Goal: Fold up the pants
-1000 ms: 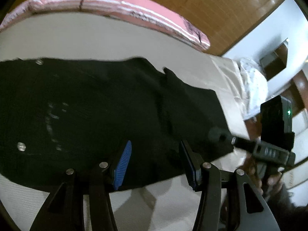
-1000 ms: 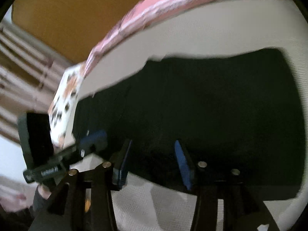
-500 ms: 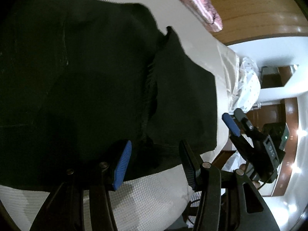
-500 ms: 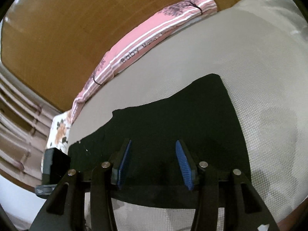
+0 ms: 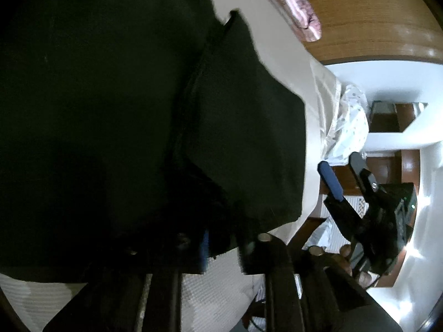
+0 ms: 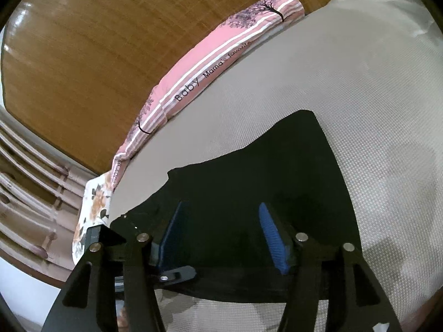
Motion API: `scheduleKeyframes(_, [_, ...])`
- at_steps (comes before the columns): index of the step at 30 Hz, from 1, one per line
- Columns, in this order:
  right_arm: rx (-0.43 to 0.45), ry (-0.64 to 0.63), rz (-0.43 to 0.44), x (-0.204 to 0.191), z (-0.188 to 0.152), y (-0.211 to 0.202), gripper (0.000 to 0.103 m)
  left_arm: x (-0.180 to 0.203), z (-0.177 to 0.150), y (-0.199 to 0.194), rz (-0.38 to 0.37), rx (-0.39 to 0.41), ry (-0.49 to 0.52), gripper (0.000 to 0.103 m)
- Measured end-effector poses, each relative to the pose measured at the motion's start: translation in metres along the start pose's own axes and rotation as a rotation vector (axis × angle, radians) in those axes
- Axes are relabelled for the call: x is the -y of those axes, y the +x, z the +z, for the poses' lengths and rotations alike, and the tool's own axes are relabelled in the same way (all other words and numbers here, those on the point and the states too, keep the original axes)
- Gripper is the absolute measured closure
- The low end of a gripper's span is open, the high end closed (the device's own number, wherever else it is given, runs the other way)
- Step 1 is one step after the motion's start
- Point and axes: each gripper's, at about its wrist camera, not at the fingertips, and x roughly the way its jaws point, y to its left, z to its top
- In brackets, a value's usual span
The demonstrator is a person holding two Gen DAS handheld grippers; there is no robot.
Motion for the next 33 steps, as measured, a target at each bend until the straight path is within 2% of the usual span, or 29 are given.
scheduleKeyframes(2, [-0.007, 0.002, -0.008, 0.001, -0.001, 0.002, 0.048, 0.005, -0.002, 0.000, 0.027, 0.025, 0.023, 0.095])
scheduleKeyframes(8, [-0.016, 0.004, -0.079, 0.007, -0.002, 0.004, 0.048, 0.022, -0.014, -0.022, 0.064, 0.099, 0.124, 0.096])
scheduleKeyframes(11, [-0.035, 0.013, -0.111, 0.011, -0.004, 0.009, 0.048, 0.018, -0.017, -0.030, 0.092, 0.113, 0.129, 0.096])
scheduleKeyframes(13, [-0.053, 0.021, -0.127, 0.015, -0.006, 0.014, 0.048, 0.009, -0.017, -0.029, 0.140, 0.113, 0.128, 0.096])
scheduleKeyframes(16, [-0.095, 0.030, -0.181, 0.021, -0.010, 0.024, 0.048, -0.003, -0.014, -0.021, 0.142, 0.098, 0.093, 0.096])
scheduleKeyframes(19, [-0.122, 0.013, -0.221, 0.023, -0.014, 0.030, 0.050, -0.001, -0.013, -0.019, 0.159, 0.101, 0.121, 0.095])
scheduleKeyframes(24, [-0.140, -0.020, -0.258, 0.022, -0.018, 0.038, 0.049, 0.003, -0.014, -0.021, 0.193, 0.094, 0.159, 0.091])
scheduleKeyframes(28, [-0.134, -0.040, -0.272, 0.020, -0.021, 0.038, 0.048, 0.006, -0.016, -0.029, 0.223, 0.118, 0.176, 0.080])
scheduleKeyframes(33, [-0.138, -0.099, -0.309, 0.007, -0.027, 0.045, 0.047, 0.008, -0.021, -0.055, 0.335, 0.235, 0.239, 0.075])
